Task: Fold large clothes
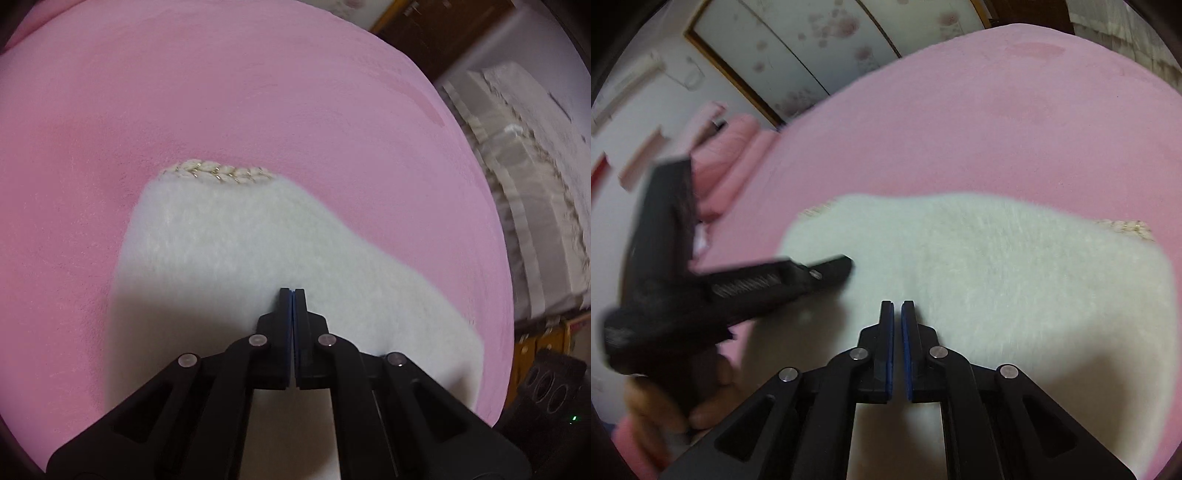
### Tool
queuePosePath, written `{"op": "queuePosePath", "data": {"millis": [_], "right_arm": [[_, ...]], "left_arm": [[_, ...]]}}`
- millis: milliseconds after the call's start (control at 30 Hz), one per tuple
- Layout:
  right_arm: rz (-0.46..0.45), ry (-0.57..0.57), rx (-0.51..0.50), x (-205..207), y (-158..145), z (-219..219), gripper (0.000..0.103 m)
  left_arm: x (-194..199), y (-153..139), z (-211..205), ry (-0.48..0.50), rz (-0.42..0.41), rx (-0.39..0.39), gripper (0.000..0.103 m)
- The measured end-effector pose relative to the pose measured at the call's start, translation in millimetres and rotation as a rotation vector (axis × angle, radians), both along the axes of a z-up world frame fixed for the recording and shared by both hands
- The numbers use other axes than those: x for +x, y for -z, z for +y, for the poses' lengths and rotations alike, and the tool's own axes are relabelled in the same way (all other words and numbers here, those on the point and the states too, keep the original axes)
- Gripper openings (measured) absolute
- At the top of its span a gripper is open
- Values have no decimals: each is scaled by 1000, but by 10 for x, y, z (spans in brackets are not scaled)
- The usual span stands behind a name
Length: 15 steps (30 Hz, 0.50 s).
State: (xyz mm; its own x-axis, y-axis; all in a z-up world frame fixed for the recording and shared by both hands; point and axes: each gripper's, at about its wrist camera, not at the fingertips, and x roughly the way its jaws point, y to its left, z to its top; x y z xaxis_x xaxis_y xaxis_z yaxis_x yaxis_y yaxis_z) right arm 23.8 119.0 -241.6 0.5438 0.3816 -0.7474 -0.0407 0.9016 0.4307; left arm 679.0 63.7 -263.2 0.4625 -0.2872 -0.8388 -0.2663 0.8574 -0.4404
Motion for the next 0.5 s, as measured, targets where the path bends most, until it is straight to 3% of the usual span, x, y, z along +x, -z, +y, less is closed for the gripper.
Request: {"op": "queuePosePath", "data": {"millis": [100, 267, 400, 500], "right_arm": [[-16, 98, 33, -245, -21, -170, 0], [-33, 356, -147, -747, -207, -334, 0], [-13, 339, -271, -1084, -291, -69, 0], [-13, 290, -374, -1454, -485, -18, 0]], "left_arm": [[7, 102, 108, -45, -43, -25, 1], [-10, 100, 104, -35, -57, 6, 1], [-172, 30, 55, -22, -53, 19, 1], [-452, -131, -97, 18, -59, 107, 1]]}}
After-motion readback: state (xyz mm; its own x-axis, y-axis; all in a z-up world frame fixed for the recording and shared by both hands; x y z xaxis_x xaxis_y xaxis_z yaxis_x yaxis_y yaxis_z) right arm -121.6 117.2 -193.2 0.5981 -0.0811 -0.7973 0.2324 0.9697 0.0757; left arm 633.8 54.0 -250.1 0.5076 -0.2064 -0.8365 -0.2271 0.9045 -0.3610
